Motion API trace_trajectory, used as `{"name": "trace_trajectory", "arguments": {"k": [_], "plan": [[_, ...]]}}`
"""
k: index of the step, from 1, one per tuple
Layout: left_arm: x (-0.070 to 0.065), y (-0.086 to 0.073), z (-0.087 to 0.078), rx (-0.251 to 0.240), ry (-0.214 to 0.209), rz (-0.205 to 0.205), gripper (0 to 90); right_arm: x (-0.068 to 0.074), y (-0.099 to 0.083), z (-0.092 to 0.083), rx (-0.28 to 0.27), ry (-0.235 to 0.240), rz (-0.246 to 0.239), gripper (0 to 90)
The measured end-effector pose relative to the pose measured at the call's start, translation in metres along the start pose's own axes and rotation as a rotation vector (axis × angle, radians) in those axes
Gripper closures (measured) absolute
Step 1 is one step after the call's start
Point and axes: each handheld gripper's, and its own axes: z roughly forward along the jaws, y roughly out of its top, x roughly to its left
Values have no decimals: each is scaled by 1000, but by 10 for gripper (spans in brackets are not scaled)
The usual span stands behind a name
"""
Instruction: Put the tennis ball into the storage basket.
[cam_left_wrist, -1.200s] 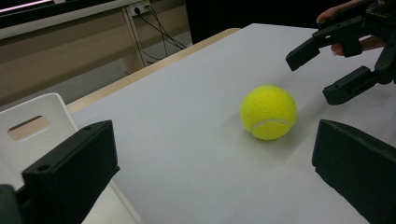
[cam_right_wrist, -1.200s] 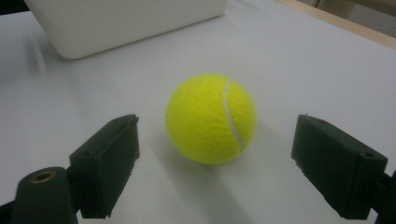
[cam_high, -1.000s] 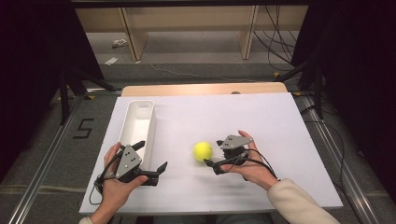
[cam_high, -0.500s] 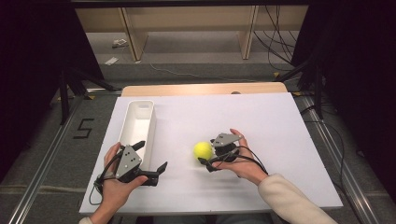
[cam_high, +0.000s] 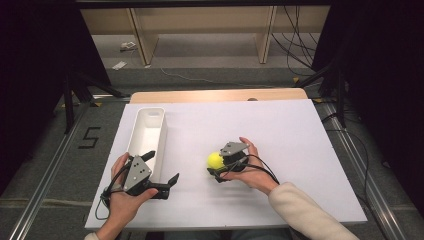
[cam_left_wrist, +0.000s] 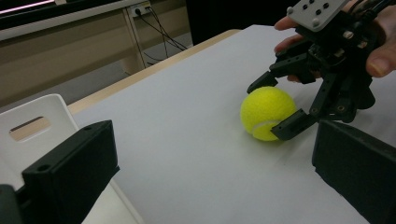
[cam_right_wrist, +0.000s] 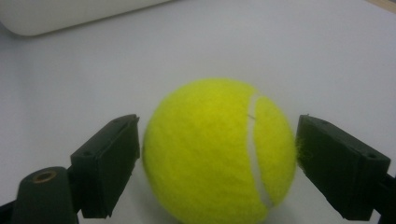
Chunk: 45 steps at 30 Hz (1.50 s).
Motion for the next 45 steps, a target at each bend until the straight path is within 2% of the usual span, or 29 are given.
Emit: {"name": "trace_trajectory", "arguments": {"k": [7, 18, 25, 30, 39, 45], "plan": [[0, 0, -1, -3, 0, -1, 0, 1, 3, 8, 15, -6, -18, 155], [0, 0, 0, 0, -2, -2, 0, 2, 1, 11, 39, -11, -25, 162], [0, 0, 0, 1, -3, -1, 0, 2, 0, 12, 52, -24, -20, 213], [0, 0, 0, 1, -3, 1, 0, 2, 0, 11, 43, -29, -10, 252], [-1, 0, 0, 1, -3, 1, 0, 1, 0, 10, 41, -22, -3, 260], [-1, 0, -1, -2, -4, 3, 0, -1, 4, 6, 10, -21, 5, 262]]}}
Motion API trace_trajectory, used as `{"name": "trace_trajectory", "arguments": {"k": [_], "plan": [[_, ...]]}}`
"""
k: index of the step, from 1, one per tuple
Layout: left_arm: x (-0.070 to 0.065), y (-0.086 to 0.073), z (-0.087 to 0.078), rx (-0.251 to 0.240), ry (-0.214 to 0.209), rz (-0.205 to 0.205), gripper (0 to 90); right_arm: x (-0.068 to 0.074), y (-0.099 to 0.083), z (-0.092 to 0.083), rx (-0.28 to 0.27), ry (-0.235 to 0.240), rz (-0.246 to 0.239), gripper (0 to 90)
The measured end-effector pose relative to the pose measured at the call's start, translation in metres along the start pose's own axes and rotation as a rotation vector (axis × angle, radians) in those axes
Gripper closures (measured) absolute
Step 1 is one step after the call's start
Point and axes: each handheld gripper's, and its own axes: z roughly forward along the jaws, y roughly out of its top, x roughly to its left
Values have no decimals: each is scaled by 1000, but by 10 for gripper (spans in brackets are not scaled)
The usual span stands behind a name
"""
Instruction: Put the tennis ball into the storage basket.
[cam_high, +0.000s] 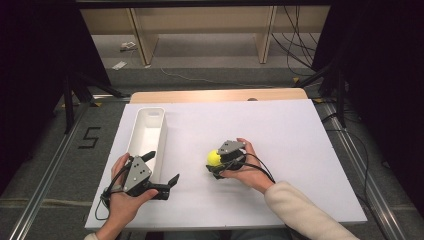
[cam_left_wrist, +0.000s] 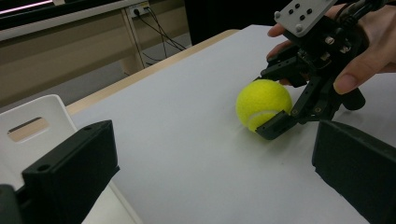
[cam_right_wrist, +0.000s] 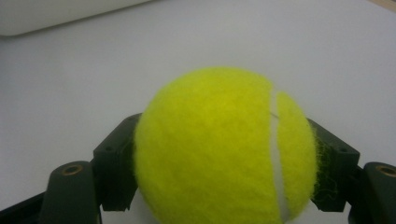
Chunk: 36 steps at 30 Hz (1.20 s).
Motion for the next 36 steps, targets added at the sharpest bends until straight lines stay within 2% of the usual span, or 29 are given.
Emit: {"name": "trace_trajectory", "arguments": {"k": [12, 25, 36], "plan": [[-1, 0, 0, 1, -4, 4, 0, -4, 8, -8, -44, -7, 15, 264], [0, 1, -1, -3, 2, 0, 0, -5, 19, -15, -74, 11, 21, 265], [-1, 1, -1, -3, 3, 3, 0, -8, 27, -22, -95, 4, 31, 266]]}}
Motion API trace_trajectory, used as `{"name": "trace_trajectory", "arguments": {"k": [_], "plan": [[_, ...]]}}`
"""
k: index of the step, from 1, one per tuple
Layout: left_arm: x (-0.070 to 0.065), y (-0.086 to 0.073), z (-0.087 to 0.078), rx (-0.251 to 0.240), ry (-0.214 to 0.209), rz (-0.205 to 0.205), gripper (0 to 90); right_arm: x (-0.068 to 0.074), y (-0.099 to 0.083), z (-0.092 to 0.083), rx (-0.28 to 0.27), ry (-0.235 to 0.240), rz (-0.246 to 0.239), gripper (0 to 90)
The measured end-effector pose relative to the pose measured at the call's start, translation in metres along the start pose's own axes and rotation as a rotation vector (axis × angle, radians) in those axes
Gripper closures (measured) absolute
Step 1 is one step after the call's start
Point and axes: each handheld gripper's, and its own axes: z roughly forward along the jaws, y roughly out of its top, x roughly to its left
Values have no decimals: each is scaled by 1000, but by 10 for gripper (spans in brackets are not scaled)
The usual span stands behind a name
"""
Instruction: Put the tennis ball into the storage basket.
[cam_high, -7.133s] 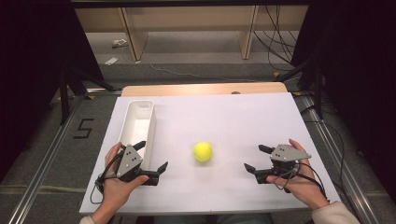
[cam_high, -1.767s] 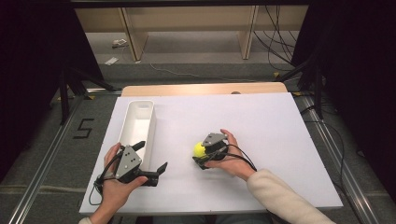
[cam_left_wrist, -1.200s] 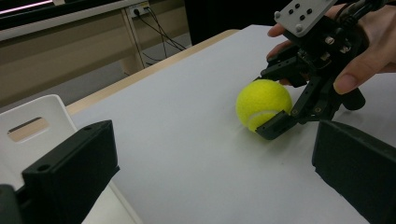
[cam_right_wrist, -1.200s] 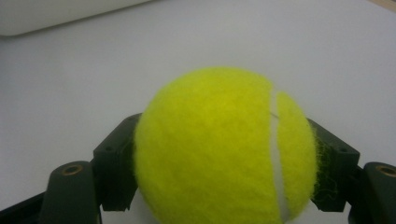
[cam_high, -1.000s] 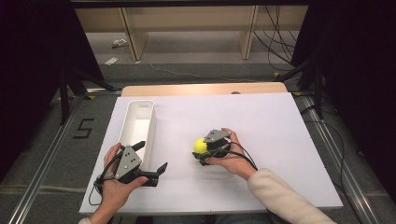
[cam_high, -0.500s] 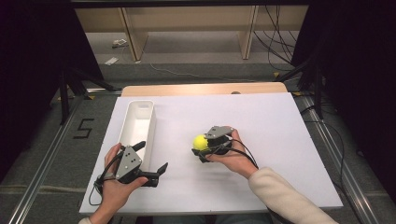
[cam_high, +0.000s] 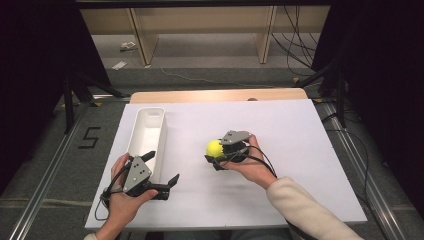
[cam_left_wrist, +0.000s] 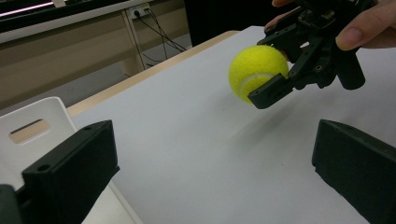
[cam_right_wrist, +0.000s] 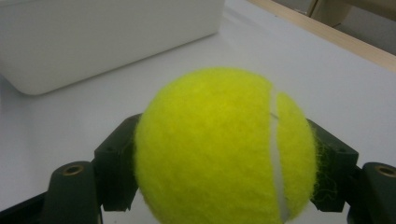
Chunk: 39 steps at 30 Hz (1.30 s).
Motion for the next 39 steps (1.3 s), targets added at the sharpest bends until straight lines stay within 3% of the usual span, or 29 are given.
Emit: {"name": "trace_trajectory", "arguments": {"k": [39], "plan": [[0, 1, -1, -6, 3, -3, 0, -1, 24, -4, -56, -4, 2, 267]]}}
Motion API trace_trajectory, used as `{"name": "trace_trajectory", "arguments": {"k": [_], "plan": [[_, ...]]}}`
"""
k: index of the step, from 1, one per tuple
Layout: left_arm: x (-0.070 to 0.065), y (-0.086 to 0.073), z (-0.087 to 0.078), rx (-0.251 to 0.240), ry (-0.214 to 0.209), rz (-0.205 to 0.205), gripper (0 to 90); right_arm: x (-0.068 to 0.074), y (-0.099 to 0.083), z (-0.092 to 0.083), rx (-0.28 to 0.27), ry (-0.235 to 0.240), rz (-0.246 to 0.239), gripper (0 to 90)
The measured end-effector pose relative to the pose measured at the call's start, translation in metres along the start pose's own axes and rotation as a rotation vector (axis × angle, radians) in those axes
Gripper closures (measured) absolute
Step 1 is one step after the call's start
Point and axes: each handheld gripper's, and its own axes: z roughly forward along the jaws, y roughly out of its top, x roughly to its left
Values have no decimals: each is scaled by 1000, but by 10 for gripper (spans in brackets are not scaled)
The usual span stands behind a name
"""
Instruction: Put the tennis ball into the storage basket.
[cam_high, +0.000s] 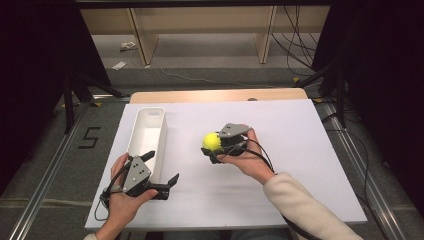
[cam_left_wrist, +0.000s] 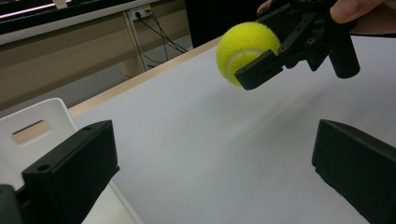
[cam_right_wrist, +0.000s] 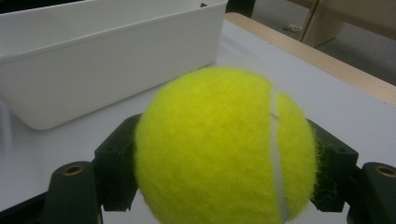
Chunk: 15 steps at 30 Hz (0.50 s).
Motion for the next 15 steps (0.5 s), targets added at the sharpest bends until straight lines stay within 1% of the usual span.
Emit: {"name": "trace_trajectory", "arguments": {"k": [3, 15], "plan": [[0, 0, 0, 0, 0, 0, 0, 0, 1, 0, 1, 0, 7, 267], [0, 0, 0, -1, 0, 0, 0, 1, 5, 0, -7, 1, 5, 267]]}}
